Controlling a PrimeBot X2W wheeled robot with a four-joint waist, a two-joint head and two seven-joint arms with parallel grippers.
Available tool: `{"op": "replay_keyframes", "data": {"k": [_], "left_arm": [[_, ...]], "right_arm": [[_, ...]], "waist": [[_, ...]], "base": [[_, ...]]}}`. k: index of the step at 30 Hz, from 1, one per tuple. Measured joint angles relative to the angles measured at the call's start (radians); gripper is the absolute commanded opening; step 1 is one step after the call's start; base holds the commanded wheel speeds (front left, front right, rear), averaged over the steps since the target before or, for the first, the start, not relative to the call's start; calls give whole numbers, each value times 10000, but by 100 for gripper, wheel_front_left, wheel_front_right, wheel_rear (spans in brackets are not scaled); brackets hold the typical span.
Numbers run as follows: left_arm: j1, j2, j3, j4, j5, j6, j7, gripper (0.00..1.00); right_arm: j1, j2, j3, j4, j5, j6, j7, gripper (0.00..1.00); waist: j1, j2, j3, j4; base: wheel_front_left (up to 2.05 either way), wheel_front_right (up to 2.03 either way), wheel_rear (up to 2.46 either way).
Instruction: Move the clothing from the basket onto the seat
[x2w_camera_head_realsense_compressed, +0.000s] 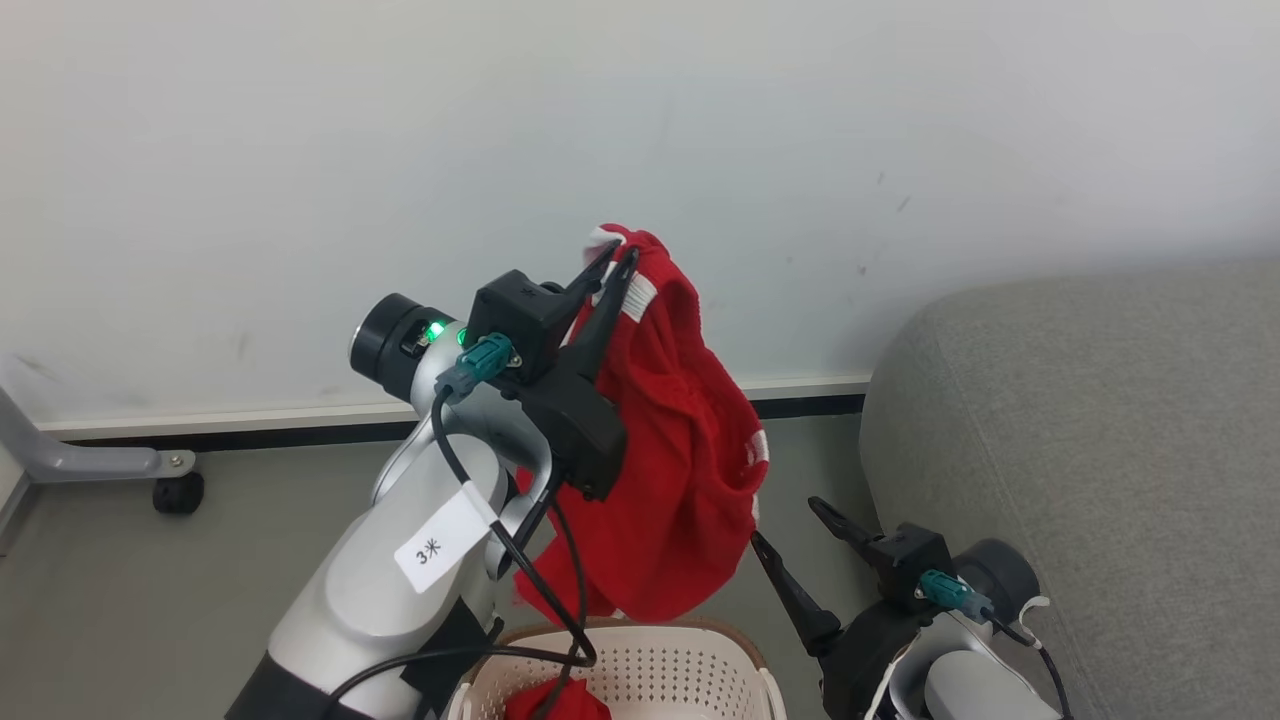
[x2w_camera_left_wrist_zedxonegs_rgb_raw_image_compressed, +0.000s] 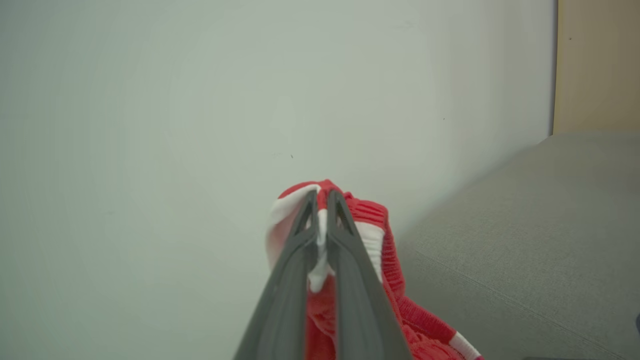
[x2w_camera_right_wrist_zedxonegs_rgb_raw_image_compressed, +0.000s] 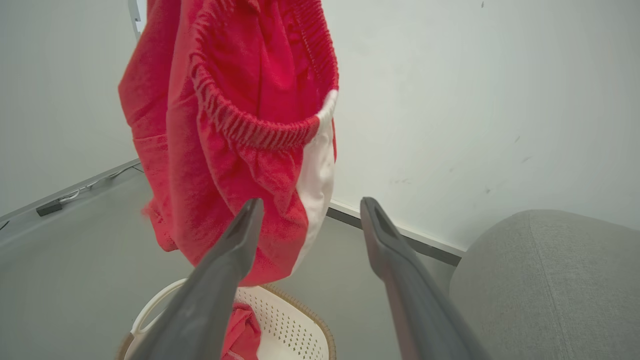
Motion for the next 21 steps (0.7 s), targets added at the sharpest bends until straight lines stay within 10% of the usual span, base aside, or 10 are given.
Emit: {"op": "replay_keyframes", "data": {"k": [19,21], "left_arm": [[134,21,-1198,-1822,-959,353,802,0],[189,25,-1225,-1914,-1024,407,872,0]], "right_arm": [[-1209,19,1676,1160,846,0,0,100],[-1354,31,1745,1206,926,0,0,46]], "waist": [[1,1,-204,618],[1,1,-213,624]], "base": [[0,0,0],[0,0,0]]}}
